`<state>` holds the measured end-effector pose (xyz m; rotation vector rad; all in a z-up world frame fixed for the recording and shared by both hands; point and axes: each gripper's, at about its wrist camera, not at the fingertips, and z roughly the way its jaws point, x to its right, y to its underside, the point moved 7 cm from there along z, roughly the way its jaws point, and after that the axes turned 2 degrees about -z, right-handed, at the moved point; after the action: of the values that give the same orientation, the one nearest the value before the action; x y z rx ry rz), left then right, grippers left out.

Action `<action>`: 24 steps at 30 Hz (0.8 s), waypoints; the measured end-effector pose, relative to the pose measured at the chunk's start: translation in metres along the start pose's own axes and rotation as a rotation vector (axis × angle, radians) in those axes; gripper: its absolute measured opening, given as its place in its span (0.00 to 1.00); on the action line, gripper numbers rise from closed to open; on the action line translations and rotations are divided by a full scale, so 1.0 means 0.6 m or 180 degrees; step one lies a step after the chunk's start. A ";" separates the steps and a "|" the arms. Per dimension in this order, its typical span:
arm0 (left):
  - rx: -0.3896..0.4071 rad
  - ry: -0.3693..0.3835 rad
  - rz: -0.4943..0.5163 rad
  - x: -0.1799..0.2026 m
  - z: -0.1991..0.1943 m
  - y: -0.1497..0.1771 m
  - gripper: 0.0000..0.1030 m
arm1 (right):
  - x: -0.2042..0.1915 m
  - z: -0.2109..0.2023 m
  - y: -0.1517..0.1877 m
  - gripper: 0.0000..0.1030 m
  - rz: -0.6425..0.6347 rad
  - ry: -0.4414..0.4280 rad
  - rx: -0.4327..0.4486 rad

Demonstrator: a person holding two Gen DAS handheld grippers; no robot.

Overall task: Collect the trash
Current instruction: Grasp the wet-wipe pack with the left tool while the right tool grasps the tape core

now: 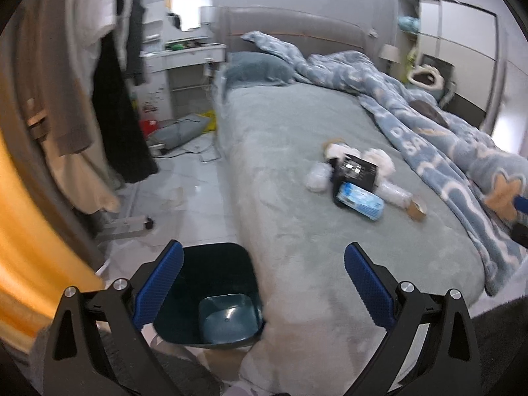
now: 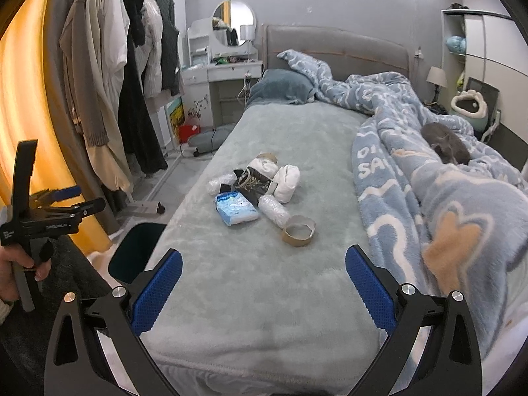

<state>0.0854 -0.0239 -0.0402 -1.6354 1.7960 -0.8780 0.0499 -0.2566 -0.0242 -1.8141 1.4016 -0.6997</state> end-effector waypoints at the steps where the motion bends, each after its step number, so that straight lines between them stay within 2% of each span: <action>1: -0.0009 0.0039 0.0075 0.009 0.006 -0.001 0.96 | 0.004 0.013 -0.002 0.97 -0.0017 -0.0002 -0.0025; 4: -0.0015 0.0187 0.0255 0.029 0.029 -0.012 0.96 | 0.010 0.047 -0.009 0.90 -0.0016 -0.0063 -0.0076; 11: 0.0003 0.0593 0.0686 0.068 0.085 -0.043 0.95 | 0.026 0.133 -0.014 0.87 -0.0040 -0.0155 -0.0272; 17: -0.0024 0.1047 0.0896 0.107 0.131 -0.049 0.91 | 0.041 0.196 0.001 0.86 -0.0106 -0.0204 -0.0473; 24: -0.0195 0.1396 0.0963 0.157 0.177 -0.049 0.87 | 0.061 0.243 0.011 0.86 -0.0111 -0.0241 -0.0609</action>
<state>0.1753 -0.1299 -0.0822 -1.2187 2.3112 -1.1065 0.1693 -0.2614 -0.1154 -1.9955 1.4306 -0.5232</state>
